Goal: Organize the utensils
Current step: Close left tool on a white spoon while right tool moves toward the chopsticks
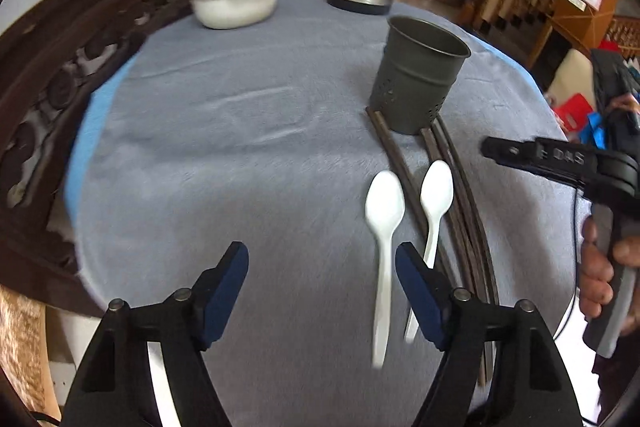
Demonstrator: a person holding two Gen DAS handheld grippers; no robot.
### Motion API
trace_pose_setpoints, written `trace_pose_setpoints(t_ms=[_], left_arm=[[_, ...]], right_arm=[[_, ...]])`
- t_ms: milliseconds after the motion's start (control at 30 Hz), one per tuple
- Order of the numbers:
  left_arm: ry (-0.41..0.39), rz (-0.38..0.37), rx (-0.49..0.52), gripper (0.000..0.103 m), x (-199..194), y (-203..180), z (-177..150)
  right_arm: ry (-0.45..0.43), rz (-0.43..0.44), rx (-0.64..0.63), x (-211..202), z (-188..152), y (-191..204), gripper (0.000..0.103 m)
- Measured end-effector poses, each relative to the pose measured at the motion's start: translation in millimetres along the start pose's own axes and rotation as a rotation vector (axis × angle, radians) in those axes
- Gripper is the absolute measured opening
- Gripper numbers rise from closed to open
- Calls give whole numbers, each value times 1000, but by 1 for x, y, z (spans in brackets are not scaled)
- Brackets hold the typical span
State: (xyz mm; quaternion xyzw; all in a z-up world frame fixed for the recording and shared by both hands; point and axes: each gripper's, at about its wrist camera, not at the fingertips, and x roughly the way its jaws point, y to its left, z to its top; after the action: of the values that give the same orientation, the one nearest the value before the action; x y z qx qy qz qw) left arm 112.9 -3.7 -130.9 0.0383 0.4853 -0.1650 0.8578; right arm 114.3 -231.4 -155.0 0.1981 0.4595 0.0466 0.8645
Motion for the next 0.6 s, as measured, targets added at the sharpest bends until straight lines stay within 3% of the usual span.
trace_pose_setpoints(t_ms=[200,367,500,600], left_arm=[[63,-72,31,63,31,-5,22],[88,-109,61,55,49,-11,27],[108,-120,68,48,60,-15,31],[101,-124,79,44,63,-19,33]], right_arm=[[44,34,-1,39,33,0,28],[95,38,11,59,40,-1,22],[100,-2,-28,65,43,7,10],[103,-28,-69,66,42,13,8]])
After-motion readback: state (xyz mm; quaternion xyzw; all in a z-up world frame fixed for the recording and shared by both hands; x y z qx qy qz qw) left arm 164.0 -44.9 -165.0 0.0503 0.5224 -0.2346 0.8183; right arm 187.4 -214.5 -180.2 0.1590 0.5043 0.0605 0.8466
